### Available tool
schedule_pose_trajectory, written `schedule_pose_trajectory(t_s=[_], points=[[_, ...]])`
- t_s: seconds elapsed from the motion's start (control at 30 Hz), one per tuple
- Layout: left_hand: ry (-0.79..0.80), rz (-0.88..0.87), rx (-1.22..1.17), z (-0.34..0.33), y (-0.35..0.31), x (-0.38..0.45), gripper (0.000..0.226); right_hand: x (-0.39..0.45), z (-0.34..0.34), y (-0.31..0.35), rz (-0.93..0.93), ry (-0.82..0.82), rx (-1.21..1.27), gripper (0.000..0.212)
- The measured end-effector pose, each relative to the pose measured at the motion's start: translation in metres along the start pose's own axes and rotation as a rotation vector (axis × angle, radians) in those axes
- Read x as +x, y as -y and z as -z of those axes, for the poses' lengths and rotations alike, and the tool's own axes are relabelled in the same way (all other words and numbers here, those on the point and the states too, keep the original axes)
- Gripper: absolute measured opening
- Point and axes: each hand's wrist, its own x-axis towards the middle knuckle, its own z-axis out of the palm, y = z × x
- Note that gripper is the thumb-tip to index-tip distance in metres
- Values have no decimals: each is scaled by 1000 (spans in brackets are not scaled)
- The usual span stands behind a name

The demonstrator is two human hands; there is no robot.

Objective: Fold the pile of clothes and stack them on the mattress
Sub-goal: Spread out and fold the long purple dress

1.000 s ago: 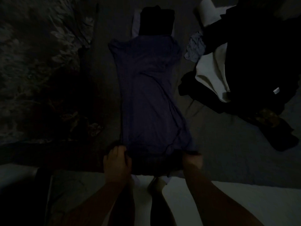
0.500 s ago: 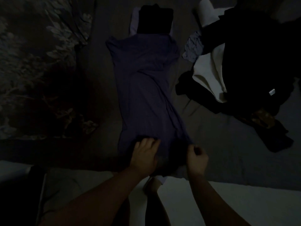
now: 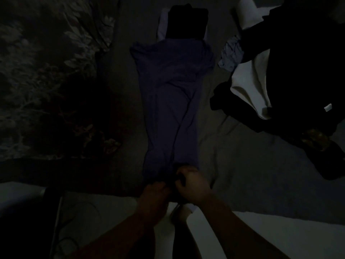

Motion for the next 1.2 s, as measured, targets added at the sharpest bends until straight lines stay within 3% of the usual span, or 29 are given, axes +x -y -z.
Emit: schedule_pose_trajectory(t_s=[0.1,0.17,0.23,0.3,0.43,0.5,0.57,0.7,0.83,0.9,1.03,1.2], points=[[-179,410,-97,22,20,11,32,0,3,-4,-129,-277,42,35],[-253,701,-222,27,24,30,41,2,6,-5,-322,-407,173,41],[-237,909,-449,30,27,44,53,6,9,-10,-532,-269,399,51],[-155,1003,-571,29,28,49,49,8,9,-17,-585,-35,359,47],[245,944,-364,15,26,33,34,2,8,-24,-602,50,336,37],[361,919,-320,18,27,27,35,-3,9,-23,-572,41,352,34],[422,909,-435,29,30,32,33,-5,13,-19,-552,-34,484,30],[277,951,-960,71,37,68,37,14,43,4,-483,-258,787,10],[156,971,-1312,143,43,130,7,61,106,31,-320,-478,966,21],[78,970,-1406,179,49,164,14,88,147,44,-259,-479,959,13],[-33,907,-1549,238,63,237,23,158,226,61,-193,-440,1007,20],[-93,845,-1600,261,85,317,24,238,268,49,-211,-379,1035,19]])
